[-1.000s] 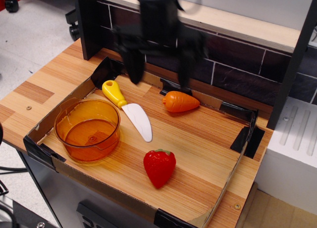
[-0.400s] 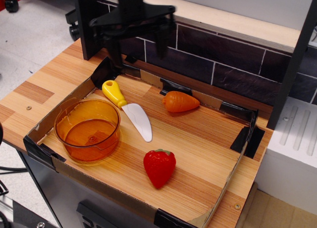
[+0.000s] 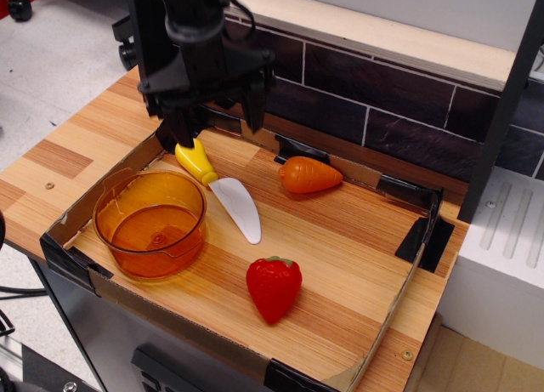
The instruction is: Put knife in pot
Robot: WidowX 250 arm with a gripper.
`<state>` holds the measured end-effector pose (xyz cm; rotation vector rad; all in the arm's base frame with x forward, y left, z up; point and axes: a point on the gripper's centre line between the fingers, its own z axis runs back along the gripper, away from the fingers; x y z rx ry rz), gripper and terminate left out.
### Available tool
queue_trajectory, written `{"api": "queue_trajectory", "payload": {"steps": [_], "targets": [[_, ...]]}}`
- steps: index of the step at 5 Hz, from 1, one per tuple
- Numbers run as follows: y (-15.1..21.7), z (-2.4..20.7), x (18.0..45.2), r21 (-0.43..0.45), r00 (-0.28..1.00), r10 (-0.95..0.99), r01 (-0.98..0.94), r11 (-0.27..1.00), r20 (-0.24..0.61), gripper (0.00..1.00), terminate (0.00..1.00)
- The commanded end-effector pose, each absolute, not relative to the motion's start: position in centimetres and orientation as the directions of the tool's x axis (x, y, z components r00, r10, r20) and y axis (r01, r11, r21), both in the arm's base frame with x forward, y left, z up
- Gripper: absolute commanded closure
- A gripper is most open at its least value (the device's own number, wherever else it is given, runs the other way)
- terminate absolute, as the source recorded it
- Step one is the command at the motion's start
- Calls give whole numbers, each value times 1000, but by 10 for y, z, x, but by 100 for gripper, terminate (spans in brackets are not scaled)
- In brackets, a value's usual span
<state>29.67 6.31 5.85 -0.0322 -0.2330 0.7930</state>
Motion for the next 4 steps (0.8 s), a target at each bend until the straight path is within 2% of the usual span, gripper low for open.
{"api": "queue_trajectory", "payload": {"steps": [1,2,4], "targets": [[83,51,302,-125,622,739,-737,664,259,0,0],[90,44,306,-119,609,748,-749,652,265,0,0],[96,28,314,-79,589,781,-785,614,207,0,0]]}}
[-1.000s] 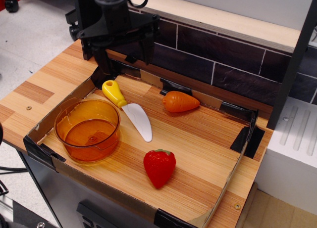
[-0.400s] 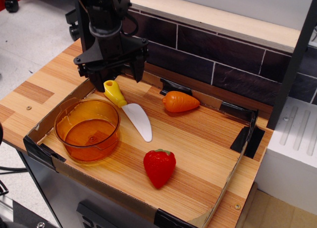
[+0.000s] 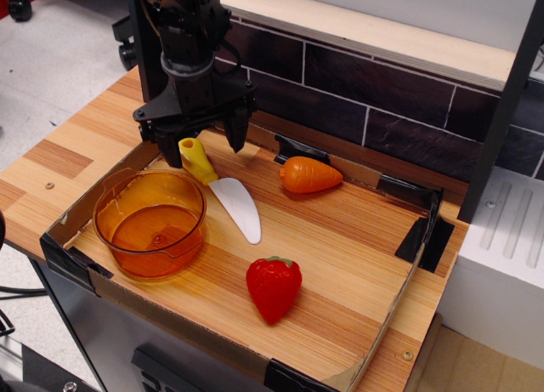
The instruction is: Put knife in pot
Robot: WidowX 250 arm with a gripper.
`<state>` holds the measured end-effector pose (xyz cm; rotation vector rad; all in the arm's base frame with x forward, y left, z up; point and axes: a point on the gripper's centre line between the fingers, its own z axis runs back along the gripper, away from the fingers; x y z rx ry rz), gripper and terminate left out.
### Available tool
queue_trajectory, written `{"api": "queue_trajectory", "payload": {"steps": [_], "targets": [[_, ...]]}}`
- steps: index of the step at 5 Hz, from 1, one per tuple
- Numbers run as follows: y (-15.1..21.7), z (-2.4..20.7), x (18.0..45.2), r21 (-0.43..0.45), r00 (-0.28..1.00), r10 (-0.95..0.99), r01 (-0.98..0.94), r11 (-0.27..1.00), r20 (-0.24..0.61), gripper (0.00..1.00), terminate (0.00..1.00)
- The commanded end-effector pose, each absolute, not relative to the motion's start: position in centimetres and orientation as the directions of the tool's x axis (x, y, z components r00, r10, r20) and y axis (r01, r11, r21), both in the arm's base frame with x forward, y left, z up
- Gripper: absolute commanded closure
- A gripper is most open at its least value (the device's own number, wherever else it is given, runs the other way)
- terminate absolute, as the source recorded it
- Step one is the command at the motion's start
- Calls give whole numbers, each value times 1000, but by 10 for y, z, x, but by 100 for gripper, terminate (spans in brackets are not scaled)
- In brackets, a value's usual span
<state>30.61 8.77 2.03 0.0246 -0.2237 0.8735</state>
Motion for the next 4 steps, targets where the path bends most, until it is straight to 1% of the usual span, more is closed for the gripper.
{"api": "queue_trajectory", "payload": {"steps": [1,2,3,4], "targets": [[99,24,319,-68,564,809,-812,580,168,0,0],[101,21,322,-52,548,823,-827,560,151,0,0],[102,20,323,-69,509,852,-852,519,125,100,0],[102,19,324,-65,468,879,-878,474,88,100,0]]}}
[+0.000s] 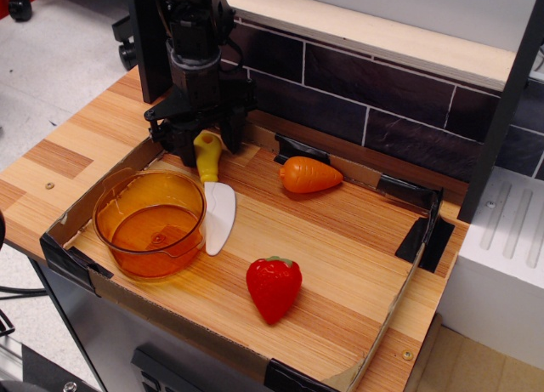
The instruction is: Put knife in pot
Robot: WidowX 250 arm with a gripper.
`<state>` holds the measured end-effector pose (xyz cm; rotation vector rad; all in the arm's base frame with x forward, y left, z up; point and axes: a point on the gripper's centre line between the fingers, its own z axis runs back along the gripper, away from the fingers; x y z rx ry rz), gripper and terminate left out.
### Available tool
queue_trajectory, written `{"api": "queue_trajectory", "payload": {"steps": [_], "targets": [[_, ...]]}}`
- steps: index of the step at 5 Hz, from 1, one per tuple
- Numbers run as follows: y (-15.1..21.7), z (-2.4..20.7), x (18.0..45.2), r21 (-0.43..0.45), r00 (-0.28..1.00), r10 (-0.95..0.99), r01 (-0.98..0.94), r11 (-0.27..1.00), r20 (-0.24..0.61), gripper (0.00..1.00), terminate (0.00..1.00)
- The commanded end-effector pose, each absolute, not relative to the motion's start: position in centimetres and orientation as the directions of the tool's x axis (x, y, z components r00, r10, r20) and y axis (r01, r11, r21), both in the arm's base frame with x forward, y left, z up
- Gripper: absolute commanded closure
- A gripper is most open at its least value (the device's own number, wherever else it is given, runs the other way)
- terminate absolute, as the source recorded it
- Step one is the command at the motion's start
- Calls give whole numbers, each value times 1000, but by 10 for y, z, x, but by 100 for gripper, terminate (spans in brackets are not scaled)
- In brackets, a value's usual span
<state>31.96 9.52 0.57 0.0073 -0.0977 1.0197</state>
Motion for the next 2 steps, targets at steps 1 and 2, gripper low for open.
{"api": "queue_trajectory", "payload": {"steps": [1,2], "targets": [[99,18,324,-68,428,900,-899,433,80,100,0],[96,21,323,-62,377,924,-923,381,67,100,0]]}}
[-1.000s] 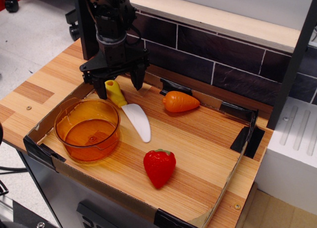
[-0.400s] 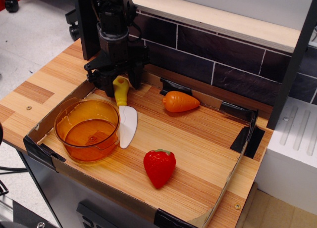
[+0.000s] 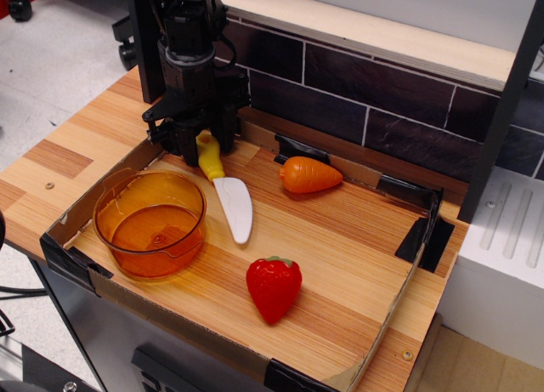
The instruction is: Put knife in pot
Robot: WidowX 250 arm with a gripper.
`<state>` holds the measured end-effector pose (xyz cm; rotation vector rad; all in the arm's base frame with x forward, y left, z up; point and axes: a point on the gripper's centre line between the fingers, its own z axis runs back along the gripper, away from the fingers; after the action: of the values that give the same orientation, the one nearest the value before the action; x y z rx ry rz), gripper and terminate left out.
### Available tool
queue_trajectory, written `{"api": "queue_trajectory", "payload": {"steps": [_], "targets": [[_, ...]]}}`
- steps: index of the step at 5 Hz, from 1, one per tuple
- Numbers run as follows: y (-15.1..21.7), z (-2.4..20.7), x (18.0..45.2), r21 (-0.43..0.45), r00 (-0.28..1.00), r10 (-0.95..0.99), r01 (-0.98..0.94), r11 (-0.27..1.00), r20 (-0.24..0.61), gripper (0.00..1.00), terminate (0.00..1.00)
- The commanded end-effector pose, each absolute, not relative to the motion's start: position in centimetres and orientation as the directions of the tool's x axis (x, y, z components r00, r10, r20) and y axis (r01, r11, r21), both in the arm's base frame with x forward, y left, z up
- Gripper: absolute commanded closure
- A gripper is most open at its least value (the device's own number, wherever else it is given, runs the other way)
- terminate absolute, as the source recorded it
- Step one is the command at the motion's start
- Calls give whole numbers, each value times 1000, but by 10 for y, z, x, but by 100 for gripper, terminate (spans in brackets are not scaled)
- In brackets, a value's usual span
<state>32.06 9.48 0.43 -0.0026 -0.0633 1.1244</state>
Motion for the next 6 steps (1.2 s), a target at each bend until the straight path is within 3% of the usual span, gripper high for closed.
{"api": "queue_trajectory", "payload": {"steps": [1,4,6], "targets": [[94,25,322,-68,355,934,-932,357,39,100,0],[85,49,319,-62,321,942,-947,316,-104,100,0],[92,65,282,-147,484,870,-871,468,-98,100,0]]}}
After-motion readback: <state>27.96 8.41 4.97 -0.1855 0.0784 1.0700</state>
